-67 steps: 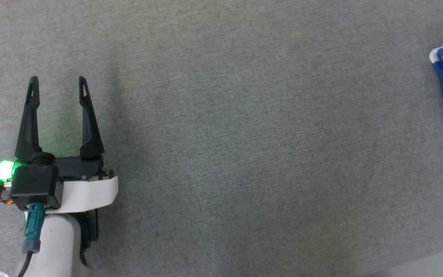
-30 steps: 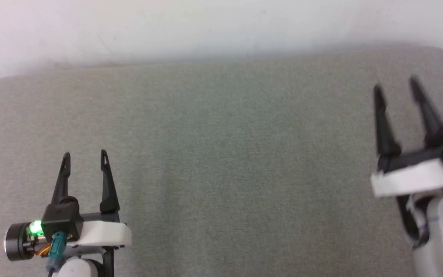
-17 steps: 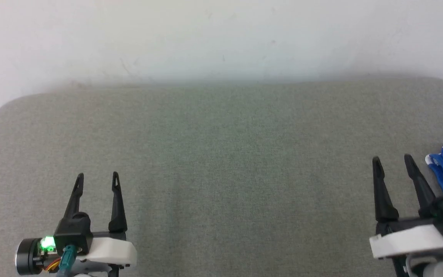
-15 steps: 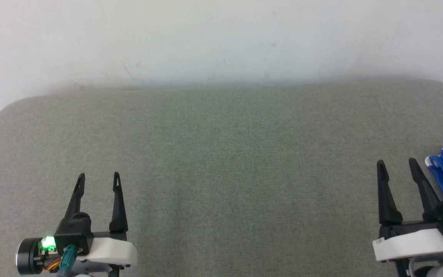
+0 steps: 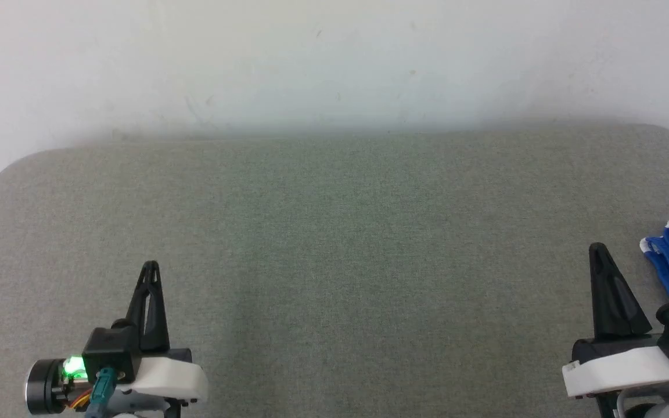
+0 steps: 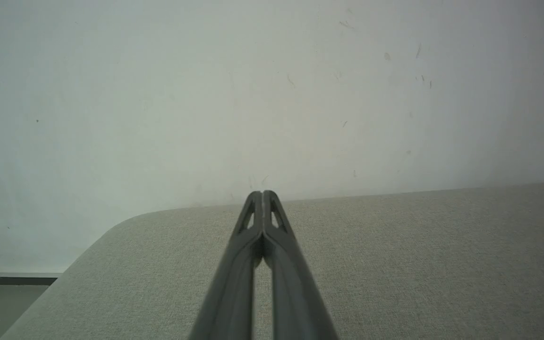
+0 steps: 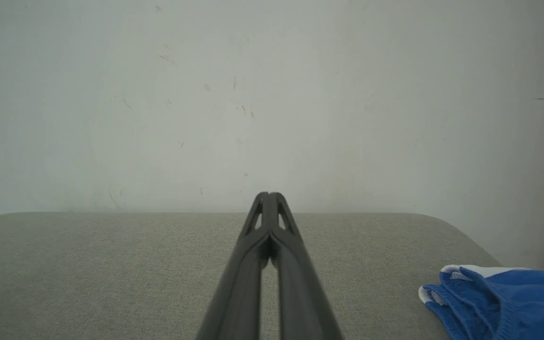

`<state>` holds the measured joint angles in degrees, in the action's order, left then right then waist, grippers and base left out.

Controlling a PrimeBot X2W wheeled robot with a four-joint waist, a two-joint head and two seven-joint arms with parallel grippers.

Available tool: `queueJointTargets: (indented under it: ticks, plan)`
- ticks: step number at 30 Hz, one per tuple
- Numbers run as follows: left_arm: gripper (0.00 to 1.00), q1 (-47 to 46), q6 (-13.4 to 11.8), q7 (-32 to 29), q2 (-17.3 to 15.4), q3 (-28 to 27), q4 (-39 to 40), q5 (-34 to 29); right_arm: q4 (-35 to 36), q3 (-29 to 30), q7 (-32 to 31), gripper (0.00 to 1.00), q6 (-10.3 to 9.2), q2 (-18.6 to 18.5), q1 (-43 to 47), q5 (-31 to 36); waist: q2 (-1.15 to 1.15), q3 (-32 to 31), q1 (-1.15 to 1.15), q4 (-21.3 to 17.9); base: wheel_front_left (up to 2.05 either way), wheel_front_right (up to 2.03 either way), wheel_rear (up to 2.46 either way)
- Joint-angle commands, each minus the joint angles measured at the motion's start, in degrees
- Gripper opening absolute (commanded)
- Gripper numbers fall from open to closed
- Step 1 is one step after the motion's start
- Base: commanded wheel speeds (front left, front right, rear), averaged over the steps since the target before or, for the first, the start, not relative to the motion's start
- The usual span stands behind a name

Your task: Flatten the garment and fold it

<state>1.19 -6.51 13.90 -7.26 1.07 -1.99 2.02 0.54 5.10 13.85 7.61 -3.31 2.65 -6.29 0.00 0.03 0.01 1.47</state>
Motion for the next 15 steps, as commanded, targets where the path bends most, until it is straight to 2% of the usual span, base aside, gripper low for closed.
queueJointTargets:
  ticks: [1, 15]
  plan:
    - [0.0, -0.09, 0.49, -0.4, 0.3, -0.07, 0.14, -0.16, -0.02, -0.27, -0.33, 0.0, -0.01, 0.04, -0.2, 0.48, 0.0, 0.0, 0.0, -0.02, 0.0, 0.0, 0.0]
    - [0.0, -0.22, 1.22, -2.03, 0.79, -0.19, 0.36, -0.38, -0.09, -0.85, -1.97, 0.0, -0.02, 0.09, -0.49, 1.18, 0.0, 0.0, 0.0, -0.2, 0.0, 0.0, 0.0]
